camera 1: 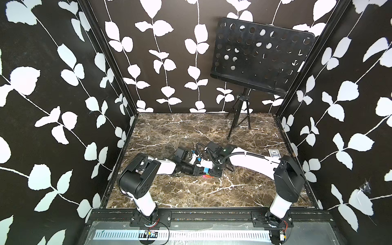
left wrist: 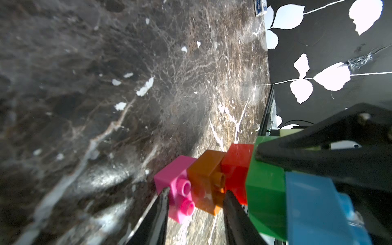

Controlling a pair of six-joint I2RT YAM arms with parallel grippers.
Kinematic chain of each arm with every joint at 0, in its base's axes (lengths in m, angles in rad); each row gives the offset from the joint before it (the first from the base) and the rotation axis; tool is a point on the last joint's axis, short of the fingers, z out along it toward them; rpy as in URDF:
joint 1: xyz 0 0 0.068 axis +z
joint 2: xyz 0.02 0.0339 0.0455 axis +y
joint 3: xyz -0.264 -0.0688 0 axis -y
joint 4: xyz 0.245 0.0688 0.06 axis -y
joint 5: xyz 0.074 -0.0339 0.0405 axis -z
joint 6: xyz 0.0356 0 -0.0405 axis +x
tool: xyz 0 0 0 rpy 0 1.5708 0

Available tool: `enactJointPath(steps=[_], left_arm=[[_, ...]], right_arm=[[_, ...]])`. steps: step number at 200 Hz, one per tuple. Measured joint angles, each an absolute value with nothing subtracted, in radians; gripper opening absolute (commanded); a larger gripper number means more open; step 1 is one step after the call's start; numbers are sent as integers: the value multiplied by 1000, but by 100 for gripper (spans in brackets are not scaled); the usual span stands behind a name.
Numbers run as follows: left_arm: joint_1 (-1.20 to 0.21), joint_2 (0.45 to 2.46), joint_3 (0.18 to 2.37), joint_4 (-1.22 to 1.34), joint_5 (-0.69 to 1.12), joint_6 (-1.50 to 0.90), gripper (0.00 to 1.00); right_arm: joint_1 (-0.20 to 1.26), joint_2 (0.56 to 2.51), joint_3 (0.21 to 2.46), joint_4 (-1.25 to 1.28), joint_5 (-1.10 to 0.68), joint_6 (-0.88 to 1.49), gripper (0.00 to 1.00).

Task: Assemble the letter y with lego
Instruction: Assemble the lego brick with the lego brick.

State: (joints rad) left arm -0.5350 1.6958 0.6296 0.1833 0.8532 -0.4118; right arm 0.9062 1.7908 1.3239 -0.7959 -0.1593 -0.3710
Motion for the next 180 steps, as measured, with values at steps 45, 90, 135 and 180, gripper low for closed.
enactJointPath(steps=[45,90,135,180], left_arm=[[-535,1696,630,183,853,-414,42],[-535,1696,629,184,852,-419,44],[-535,1691,629,177,840,-422,49],[-534,1662,629,145,794,-423,55]], right_arm=[[920,1834,1374,-850,-132,-390,21],[923,1838,1379,-855,-123,-393,20],[923,1834,1391,-865,-119,-401,20],[923,1826,1390,-857,-112,-405,21]])
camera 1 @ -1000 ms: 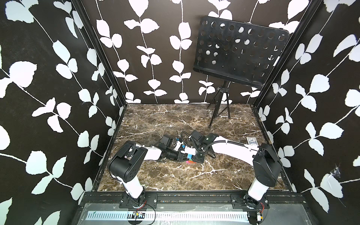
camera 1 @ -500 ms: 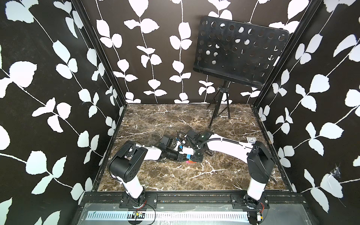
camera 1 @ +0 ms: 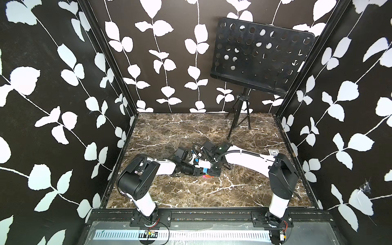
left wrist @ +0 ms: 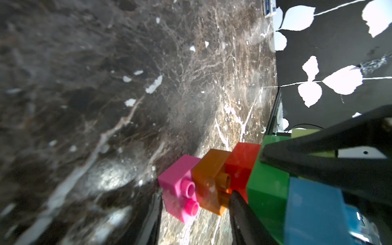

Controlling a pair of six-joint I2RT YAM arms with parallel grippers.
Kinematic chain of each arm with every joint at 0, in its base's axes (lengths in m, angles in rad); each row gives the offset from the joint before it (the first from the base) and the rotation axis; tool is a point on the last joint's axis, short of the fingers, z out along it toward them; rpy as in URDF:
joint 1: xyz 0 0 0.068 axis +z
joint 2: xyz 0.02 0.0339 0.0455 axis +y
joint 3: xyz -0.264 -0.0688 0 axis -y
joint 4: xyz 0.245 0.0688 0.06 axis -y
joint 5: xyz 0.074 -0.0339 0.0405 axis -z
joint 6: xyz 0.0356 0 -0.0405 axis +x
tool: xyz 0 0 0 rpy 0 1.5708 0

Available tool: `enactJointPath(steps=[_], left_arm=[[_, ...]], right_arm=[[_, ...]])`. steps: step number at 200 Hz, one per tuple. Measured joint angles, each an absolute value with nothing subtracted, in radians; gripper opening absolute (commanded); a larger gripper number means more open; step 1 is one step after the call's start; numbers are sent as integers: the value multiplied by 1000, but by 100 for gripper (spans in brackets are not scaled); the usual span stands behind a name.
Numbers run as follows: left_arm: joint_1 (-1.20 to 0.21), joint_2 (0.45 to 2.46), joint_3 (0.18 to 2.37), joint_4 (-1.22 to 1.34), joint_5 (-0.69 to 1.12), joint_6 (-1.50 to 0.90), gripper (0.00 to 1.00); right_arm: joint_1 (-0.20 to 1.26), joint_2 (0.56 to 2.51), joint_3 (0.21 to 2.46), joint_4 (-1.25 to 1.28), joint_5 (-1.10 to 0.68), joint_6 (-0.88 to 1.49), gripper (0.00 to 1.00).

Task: Assemble the letter y with lego
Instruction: Assemble the lego brick with the lego brick.

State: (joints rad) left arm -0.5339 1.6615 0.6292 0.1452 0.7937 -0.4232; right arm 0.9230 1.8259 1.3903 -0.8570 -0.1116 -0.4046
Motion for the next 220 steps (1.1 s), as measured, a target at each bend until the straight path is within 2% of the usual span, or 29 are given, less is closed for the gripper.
enactJointPath(steps=[68,129,182,220], left_arm=[[-480,1595,657,71,735,-420,64],[-395,1523,726,2,712,-359,64],[-362,1428,867,-59,695,-72,65],[-362,1349,899,-97,770,291,69]], right_arm=[[903,1808,1371,-832,-124,-400,21],[828,1768,1353,-818,-229,-345,21],[691,1736,1353,-738,-416,-152,21],[603,1734,1303,-599,-541,55,21]])
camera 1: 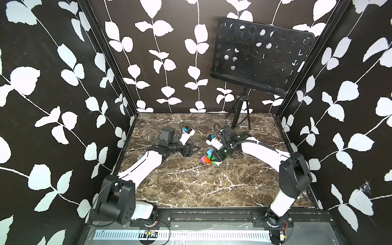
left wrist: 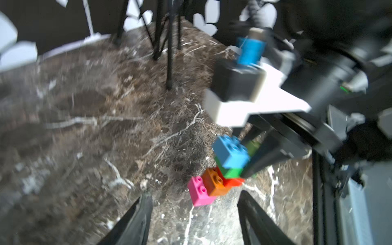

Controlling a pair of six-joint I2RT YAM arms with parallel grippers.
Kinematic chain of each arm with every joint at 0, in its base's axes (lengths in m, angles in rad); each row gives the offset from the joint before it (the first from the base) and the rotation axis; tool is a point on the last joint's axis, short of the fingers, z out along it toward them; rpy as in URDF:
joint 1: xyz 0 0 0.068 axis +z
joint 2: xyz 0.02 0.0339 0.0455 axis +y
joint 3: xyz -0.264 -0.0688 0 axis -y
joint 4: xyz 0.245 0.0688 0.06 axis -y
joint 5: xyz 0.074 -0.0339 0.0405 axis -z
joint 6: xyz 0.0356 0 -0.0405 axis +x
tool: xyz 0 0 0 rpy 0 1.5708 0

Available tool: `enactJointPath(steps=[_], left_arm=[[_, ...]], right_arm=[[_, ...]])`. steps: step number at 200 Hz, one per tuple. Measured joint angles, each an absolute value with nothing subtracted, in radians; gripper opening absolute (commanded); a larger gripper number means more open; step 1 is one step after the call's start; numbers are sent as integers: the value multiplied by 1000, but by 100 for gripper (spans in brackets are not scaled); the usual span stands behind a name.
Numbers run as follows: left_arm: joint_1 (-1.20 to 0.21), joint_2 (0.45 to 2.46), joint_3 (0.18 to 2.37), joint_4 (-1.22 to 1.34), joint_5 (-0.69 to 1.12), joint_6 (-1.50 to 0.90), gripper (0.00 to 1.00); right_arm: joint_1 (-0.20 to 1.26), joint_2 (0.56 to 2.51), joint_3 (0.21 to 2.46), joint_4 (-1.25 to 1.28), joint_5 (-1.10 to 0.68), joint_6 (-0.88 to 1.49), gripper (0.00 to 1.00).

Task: Assemble the letter y with lego
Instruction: Assemble the lego brick with the lego brick.

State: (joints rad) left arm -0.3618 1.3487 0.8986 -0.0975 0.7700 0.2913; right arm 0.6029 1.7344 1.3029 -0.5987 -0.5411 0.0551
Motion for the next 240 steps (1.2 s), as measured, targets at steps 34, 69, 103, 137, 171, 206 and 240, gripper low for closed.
enactJointPath(steps=[34,69,103,137,171,206,240], left_arm=[[-373,1331,902,-204,819,624,75],[-419,1331,901,-239,760,827,81],[-487,1357,899,-194,676,883,83],[-520,1394,899,-147,628,870,84],[-524,1408,899,-127,612,839,83],[-528,1420,899,-101,593,800,83],[-528,1435,900,-75,581,759,82]], right_arm=[[571,1734,1234,-481,-626,219,21],[571,1732,1210,-371,-681,336,21],[571,1720,1192,-291,-710,414,21],[571,1703,1164,-224,-723,471,21],[571,1687,1144,-171,-729,521,21],[571,1686,1143,-125,-742,556,21],[571,1686,1141,-103,-747,577,21]])
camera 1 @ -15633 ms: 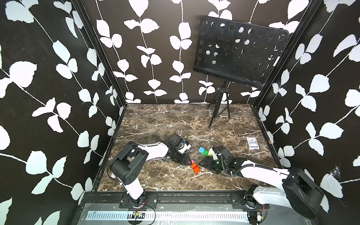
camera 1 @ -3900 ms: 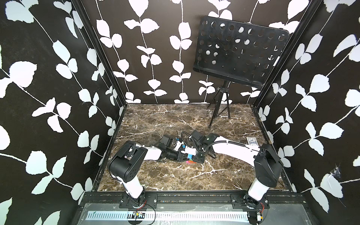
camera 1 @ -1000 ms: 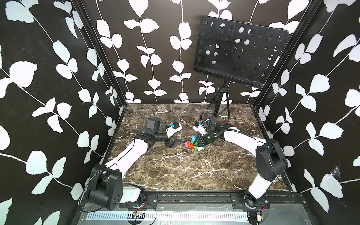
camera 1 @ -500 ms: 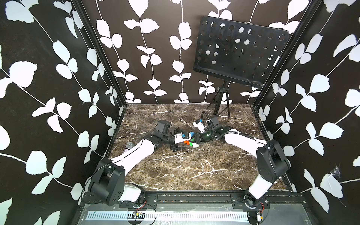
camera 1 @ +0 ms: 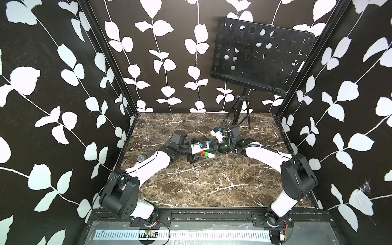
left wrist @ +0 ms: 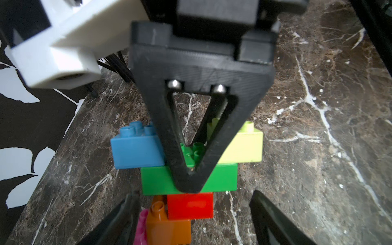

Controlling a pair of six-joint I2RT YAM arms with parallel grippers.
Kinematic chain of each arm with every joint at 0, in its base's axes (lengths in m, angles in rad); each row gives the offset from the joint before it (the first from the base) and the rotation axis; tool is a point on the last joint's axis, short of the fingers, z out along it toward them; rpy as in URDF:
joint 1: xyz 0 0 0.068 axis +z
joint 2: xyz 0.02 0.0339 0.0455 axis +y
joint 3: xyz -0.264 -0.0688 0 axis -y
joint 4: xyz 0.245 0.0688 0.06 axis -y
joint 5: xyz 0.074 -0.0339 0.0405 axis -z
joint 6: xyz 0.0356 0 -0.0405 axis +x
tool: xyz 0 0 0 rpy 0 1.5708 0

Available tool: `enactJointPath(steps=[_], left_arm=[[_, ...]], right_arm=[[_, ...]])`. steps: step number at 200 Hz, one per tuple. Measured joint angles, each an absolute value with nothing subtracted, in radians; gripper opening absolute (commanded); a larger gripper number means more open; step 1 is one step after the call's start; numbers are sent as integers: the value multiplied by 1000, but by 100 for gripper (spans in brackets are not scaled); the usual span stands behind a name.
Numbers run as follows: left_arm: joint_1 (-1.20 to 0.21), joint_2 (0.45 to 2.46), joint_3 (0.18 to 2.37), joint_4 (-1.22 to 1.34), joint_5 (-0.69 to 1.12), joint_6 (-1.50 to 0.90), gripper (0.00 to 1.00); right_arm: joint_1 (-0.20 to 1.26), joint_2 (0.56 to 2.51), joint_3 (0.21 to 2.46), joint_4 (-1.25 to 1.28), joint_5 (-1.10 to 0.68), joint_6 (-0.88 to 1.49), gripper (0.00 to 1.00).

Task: Assemble the letter y with lego
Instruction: Assemble the lego brick with the lego brick, then place the lego brick at the center of the board.

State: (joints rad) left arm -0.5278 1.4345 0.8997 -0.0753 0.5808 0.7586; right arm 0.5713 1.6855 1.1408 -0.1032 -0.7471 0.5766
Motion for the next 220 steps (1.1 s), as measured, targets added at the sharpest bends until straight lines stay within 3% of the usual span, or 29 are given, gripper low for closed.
enactJointPath(steps=[108,220], left_arm=[[-543,1455,901,-30,578,726,81],[-556,1470,901,-12,579,723,57]], right_arm=[[571,1673,1108,-48,-771,609,21],[569,1661,1068,-8,-775,629,23]])
